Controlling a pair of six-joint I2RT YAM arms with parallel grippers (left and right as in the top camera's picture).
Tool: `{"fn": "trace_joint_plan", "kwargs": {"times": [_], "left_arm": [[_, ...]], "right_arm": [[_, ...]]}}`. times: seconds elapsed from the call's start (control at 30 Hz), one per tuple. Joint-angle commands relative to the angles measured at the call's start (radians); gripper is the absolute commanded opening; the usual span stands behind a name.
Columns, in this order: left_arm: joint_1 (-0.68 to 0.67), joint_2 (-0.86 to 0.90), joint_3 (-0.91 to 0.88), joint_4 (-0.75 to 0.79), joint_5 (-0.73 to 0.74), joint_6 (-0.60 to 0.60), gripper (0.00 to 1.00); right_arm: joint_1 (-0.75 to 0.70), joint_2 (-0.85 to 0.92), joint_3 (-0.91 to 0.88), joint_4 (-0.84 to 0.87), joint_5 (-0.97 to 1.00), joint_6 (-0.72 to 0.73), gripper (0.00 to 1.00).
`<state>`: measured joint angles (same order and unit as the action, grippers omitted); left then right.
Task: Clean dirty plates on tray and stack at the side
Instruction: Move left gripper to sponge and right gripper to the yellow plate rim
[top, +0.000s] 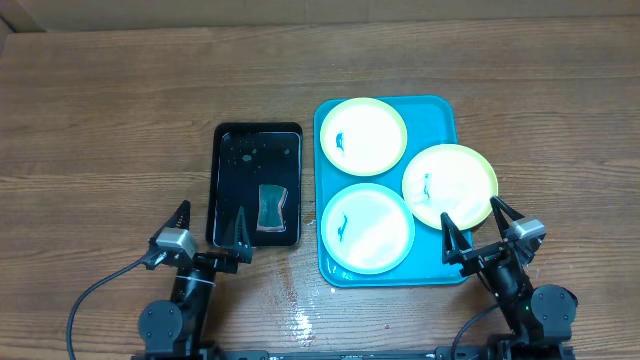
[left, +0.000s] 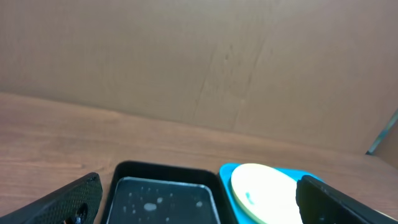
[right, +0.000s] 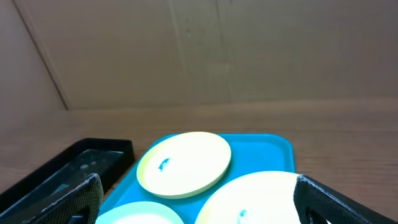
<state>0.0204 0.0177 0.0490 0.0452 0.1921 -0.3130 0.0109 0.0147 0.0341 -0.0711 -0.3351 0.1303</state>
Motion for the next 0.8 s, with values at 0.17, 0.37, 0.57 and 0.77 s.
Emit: {"fn": "trace_joint_plan", "kwargs": {"times": [0.17,0.37,0.57,0.77], "left_arm": [[0.007,0.302,0.399,-0.227,0.047,0.003,1.0],[0.007,0.743,0.879,-0.579,0.105,0.048,0.99],[0.006,1.14,1.343,-1.066,0.174,0.048,1.0],[0.005,1.35,1.495,-1.279,0.182,0.055,1.0]], "right_arm": [[0.0,0.143,0.339,-0.148,-0.026,0.0,1.0],[0.0,0.494,0.756,-0.536,0.002,-0.005,1.0],[0.0,0.849,1.149,-0.964,0.031,-0.005,1.0],[0.0,1.064,1.231,-1.048,-0.146,-0.002,1.0]]}}
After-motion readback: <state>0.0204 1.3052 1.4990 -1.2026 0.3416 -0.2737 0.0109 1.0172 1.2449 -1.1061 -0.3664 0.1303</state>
